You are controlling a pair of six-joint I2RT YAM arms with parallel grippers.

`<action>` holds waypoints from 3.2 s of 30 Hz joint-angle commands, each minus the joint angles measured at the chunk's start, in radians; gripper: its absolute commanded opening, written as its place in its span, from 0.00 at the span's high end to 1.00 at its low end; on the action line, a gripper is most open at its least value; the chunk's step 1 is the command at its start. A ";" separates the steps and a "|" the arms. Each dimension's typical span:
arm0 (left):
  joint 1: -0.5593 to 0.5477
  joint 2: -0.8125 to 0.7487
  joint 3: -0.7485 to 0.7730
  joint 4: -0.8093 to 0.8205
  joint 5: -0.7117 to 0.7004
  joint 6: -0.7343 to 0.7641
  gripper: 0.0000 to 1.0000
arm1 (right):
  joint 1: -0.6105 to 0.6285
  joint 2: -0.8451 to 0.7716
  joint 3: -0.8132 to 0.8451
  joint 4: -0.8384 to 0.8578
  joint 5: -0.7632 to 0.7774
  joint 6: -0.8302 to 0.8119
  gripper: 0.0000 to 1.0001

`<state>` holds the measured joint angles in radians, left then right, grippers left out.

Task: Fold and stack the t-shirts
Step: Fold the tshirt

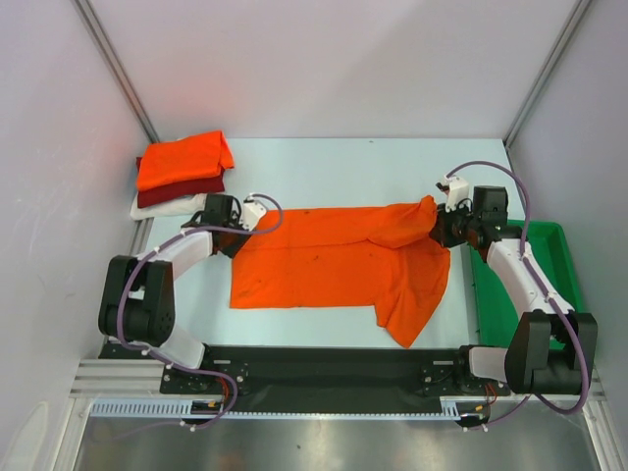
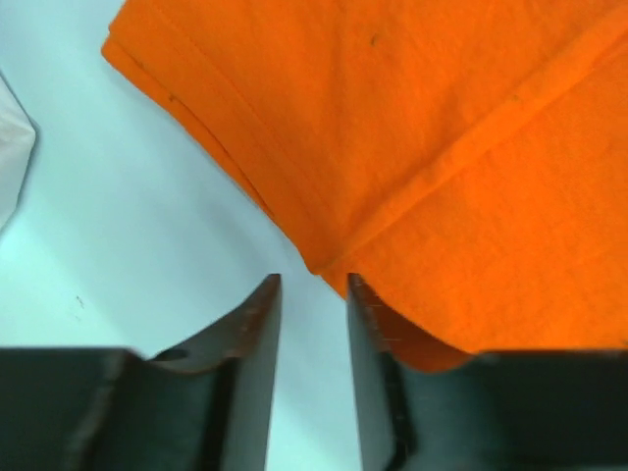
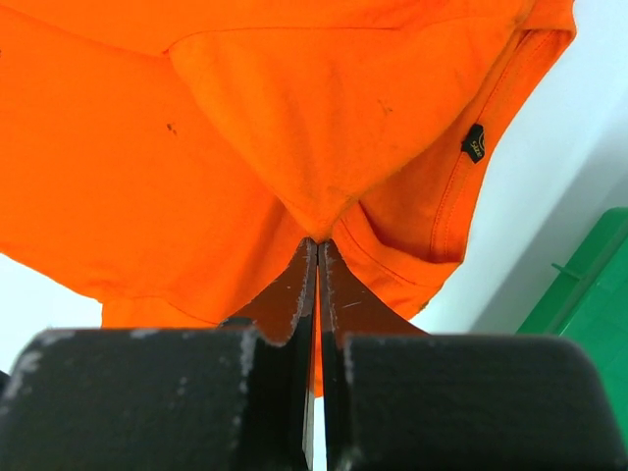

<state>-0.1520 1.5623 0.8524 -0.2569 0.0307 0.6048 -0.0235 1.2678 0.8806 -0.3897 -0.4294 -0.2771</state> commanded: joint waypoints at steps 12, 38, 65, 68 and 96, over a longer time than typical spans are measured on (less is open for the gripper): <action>-0.008 0.016 0.229 -0.151 0.106 -0.106 0.67 | -0.007 -0.025 -0.035 0.025 -0.032 0.004 1.00; -0.069 0.116 0.160 -0.114 0.104 -0.129 1.00 | -0.015 -0.016 -0.088 0.026 -0.051 0.019 0.99; -0.047 0.329 0.448 -0.199 0.094 -0.154 0.99 | -0.121 0.626 0.526 0.072 -0.023 0.023 0.57; -0.044 0.357 0.462 -0.205 0.083 -0.154 0.99 | -0.118 0.668 0.575 0.063 -0.032 0.024 0.58; -0.032 0.482 0.566 -0.194 -0.028 -0.163 1.00 | -0.101 0.766 0.597 0.051 0.006 -0.004 1.00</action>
<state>-0.1959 2.0098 1.3861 -0.4797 0.0177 0.4591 -0.1093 2.0632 1.4517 -0.3462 -0.4519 -0.2665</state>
